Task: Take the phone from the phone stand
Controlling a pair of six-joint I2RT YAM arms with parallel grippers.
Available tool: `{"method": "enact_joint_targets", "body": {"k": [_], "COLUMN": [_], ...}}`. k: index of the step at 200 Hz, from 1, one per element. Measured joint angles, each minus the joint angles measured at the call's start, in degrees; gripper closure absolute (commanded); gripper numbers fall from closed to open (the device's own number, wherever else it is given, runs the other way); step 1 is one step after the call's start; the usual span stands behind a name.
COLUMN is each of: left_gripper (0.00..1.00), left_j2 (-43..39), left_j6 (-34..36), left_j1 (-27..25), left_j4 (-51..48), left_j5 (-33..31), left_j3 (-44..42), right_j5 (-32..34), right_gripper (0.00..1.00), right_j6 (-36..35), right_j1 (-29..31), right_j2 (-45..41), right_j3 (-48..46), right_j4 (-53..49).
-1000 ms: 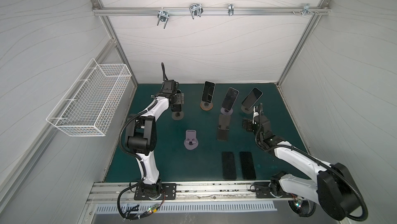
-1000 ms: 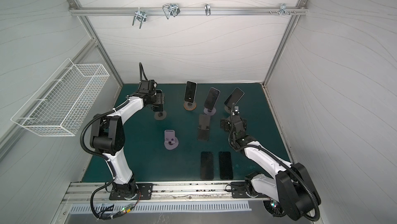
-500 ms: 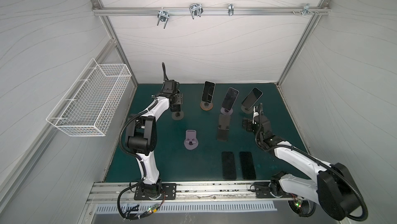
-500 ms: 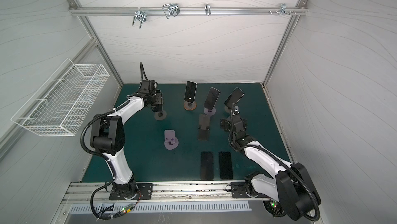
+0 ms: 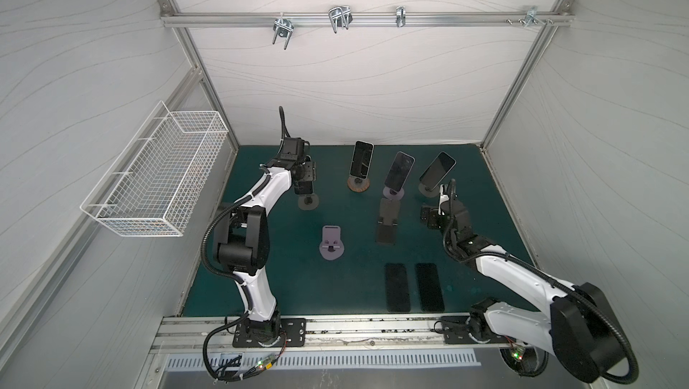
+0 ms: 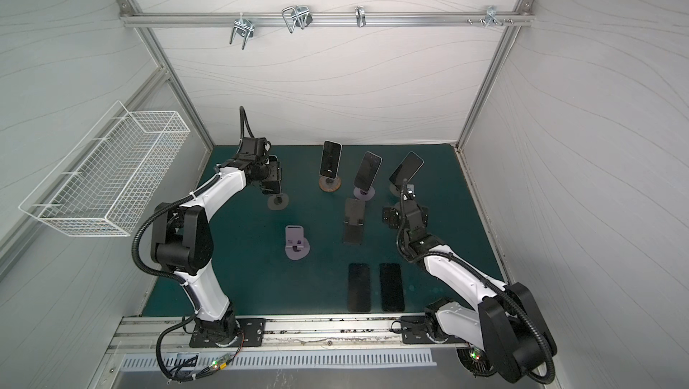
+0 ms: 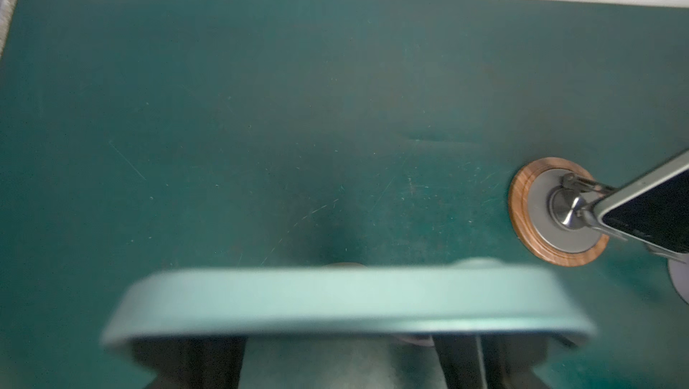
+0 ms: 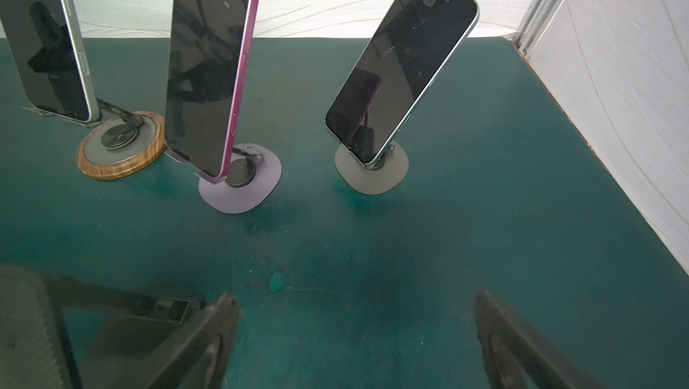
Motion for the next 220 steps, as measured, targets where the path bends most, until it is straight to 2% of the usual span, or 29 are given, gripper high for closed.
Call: {"method": "enact_joint_targets", "body": {"k": [67, 130, 220], "left_gripper": [0.37, 0.38, 0.37], "left_j2": [-5.97, -13.92, -15.02], "left_j6": [0.92, 2.56, 6.49], "left_j1": [-0.5, -3.93, -10.51], "left_j4": [-1.07, -4.52, -14.62], "left_j5": [1.36, 5.07, 11.76], "left_j3": [0.72, 0.61, 0.9], "right_j5": [0.0, 0.0, 0.02], "right_gripper": [0.01, 0.01, 0.01], "right_j6": [0.0, 0.0, 0.0], "right_j1": [0.0, 0.0, 0.0], "right_j2": [0.68, 0.68, 0.68], "right_j3": [0.44, 0.44, 0.44], "right_j4": [-0.11, -0.13, -0.13]}}
